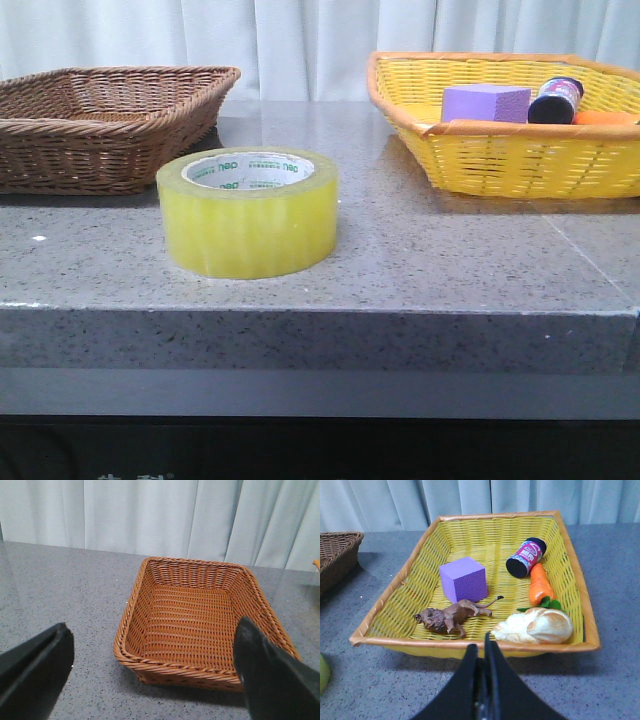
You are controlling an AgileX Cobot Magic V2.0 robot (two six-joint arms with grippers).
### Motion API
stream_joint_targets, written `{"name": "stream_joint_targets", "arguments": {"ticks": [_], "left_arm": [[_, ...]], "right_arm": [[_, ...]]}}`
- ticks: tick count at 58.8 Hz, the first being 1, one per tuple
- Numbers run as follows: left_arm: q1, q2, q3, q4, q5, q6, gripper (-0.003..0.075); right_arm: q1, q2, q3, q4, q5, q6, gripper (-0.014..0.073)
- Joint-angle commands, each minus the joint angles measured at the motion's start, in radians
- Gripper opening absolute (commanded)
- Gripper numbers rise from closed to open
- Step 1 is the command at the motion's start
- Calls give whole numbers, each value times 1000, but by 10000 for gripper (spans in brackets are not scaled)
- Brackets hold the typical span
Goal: Transfer tape with both arms
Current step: 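Reach the left gripper down into the tape roll's hole and grasp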
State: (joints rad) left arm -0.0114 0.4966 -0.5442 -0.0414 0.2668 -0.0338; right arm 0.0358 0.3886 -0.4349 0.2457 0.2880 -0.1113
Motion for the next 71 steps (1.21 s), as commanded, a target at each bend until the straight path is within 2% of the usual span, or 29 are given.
{"name": "stream_joint_targets", "arguments": {"ticks": [1, 13, 22, 33, 42, 55, 71], "left_arm": [[2, 10, -36, -8, -78, -12, 638], [2, 12, -39, -19, -55, -12, 638], [-26, 67, -101, -19, 99, -11, 638], [-149, 212, -206, -34, 270, -11, 638], [-279, 341, -266, -57, 283, -11, 638], [-446, 550, -374, -198, 289, -11, 638], [-528, 789, -506, -251, 370, -11, 638]], "right_arm": [[0, -70, 30, 6, -114, -2, -120], [0, -105, 62, 6, -162, -2, -120], [0, -105, 62, 6, -166, -2, -120], [0, -105, 62, 6, -167, -2, -120], [0, -105, 62, 6, -167, -2, -120], [0, -105, 62, 6, -167, -2, -120], [0, -105, 62, 6, -167, -2, -120]]}}
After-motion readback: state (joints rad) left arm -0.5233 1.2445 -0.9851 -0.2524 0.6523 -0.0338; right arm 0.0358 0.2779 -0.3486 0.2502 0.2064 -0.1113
